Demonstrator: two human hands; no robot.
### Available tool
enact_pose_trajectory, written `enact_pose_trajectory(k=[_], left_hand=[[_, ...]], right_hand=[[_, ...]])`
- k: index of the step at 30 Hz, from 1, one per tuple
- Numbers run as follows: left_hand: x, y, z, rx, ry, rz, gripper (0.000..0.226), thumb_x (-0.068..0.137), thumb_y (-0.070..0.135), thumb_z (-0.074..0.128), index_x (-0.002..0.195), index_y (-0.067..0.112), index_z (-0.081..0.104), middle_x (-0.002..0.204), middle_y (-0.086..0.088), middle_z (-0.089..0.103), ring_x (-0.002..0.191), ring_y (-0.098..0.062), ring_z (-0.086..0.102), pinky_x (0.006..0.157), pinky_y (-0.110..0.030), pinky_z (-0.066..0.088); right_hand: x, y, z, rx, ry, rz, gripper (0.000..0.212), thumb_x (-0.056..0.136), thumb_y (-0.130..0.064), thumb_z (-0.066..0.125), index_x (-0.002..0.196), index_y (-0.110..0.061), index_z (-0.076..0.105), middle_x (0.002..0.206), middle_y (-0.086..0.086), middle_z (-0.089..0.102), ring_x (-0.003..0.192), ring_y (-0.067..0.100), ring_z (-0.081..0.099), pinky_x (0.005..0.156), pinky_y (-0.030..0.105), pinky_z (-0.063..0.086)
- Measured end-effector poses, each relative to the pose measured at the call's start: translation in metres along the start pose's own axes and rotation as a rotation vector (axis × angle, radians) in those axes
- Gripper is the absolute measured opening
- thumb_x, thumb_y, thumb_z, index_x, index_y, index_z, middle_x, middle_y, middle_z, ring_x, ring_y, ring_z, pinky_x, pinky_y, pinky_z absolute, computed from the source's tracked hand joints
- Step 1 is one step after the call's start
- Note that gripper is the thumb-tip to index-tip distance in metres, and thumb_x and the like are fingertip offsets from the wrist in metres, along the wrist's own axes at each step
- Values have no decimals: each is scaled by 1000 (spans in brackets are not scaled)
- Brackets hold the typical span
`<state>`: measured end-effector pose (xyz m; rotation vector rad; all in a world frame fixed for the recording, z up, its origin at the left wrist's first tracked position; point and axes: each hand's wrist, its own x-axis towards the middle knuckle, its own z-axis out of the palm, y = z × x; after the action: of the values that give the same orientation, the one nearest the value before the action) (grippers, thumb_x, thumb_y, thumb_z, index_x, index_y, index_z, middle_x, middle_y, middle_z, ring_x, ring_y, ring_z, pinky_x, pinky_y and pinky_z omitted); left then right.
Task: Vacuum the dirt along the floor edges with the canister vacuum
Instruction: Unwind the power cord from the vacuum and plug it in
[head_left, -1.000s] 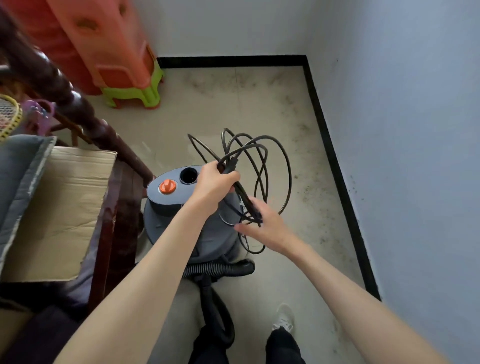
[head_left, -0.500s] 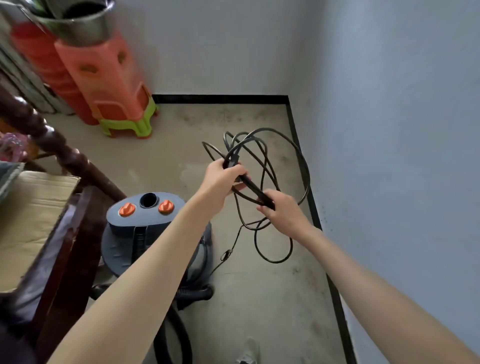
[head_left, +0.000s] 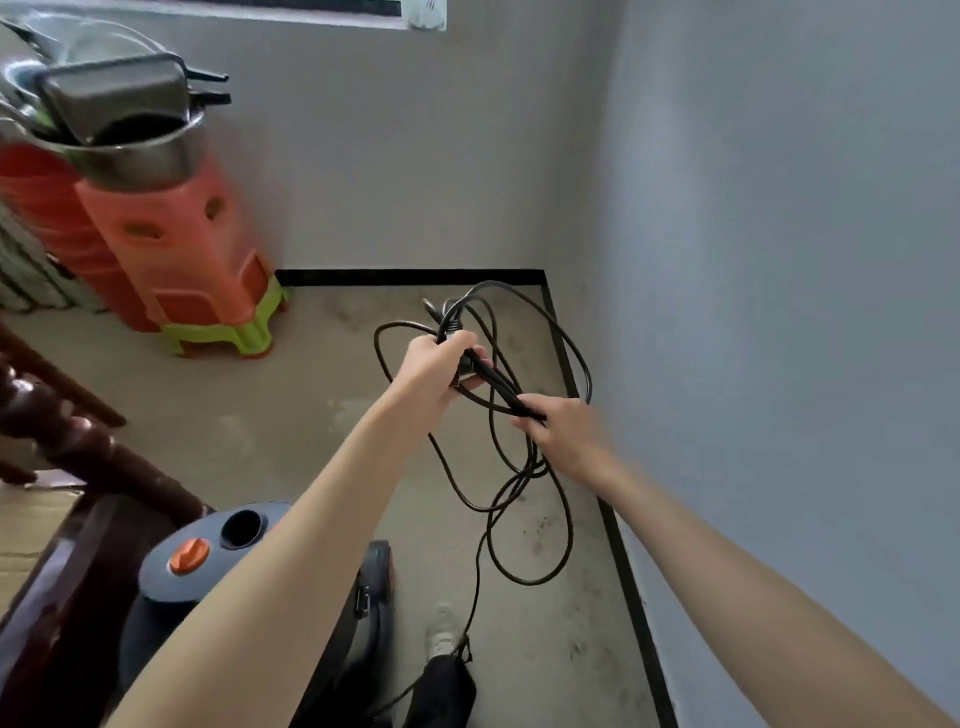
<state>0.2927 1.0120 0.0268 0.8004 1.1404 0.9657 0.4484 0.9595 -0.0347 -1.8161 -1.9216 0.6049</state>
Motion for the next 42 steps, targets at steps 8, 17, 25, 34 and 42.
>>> enact_pose_trajectory(k=[8,17,25,34,42], left_hand=[[126,53,-10,-183,21,-108,21,94,3,47,73,5,50,69,-8,52,67,-22,59,91,-45,49],[243,80,-17,9,7,-165,20,93,3,53,76,7,44,64,-7,42,58,-18,48,59,-32,46],[328,98,-22,347,-99,-163,15,90,10,62,95,9,49,76,-3,47,63,-13,46,62,-29,41],[420,117,-29,387,-57,-206,15,87,13,66,90,9,52,72,-3,43,64,-15,43,62,-27,36],[461,122,-52,253,-19,-223,19,96,28,53,89,12,59,74,3,50,67,-9,44,64,-23,35]], right_hand=[[140,5,-17,57,-69,-9,24,93,-23,64,115,-17,72,91,3,74,71,13,60,65,23,46],[260,14,-32,151,-199,69,42,93,-26,64,133,-16,57,122,2,65,107,8,58,97,21,44],[406,17,-25,-75,-178,-201,55,96,-6,51,148,-16,38,148,5,43,139,22,33,116,33,24],[521,36,-25,-57,-295,-278,31,97,-17,57,126,-13,64,112,7,63,101,21,58,89,28,43],[572,38,-12,144,-409,-137,28,92,-21,64,119,-17,69,95,3,49,89,14,46,77,20,33]])
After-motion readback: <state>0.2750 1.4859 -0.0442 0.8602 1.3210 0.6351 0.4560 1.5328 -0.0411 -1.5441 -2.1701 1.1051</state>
